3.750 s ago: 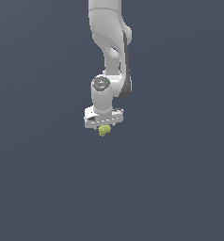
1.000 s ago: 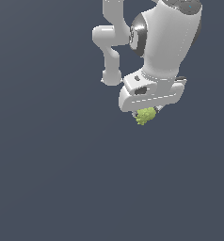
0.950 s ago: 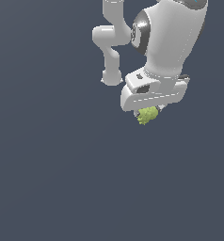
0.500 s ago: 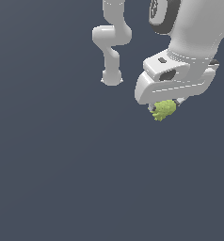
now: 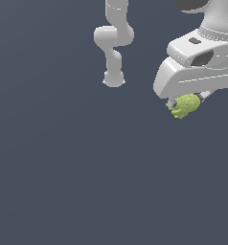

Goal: Pick up the object and move it to a goal position.

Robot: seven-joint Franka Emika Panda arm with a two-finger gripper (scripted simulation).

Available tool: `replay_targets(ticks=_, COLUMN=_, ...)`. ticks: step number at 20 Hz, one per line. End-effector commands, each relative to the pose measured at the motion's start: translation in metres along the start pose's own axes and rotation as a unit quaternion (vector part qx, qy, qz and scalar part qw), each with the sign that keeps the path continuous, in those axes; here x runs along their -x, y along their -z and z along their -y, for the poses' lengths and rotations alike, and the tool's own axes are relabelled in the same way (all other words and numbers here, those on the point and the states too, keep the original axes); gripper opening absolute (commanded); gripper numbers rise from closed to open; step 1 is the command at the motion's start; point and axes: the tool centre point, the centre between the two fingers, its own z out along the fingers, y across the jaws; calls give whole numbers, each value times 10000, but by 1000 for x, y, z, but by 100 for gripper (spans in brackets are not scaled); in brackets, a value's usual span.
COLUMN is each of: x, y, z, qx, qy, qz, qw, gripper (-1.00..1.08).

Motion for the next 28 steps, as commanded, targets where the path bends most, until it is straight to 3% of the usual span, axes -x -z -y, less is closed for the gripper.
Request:
replay_targets(ticks=1, x=-6, y=9, z=5, qx=0, qy=-2, qz=1, qw=10000, gripper=-100)
replay_targets(ticks=28, x=-35, y=53, z=28, qx=-1, qy=1, qz=3, qw=10000, gripper=-100)
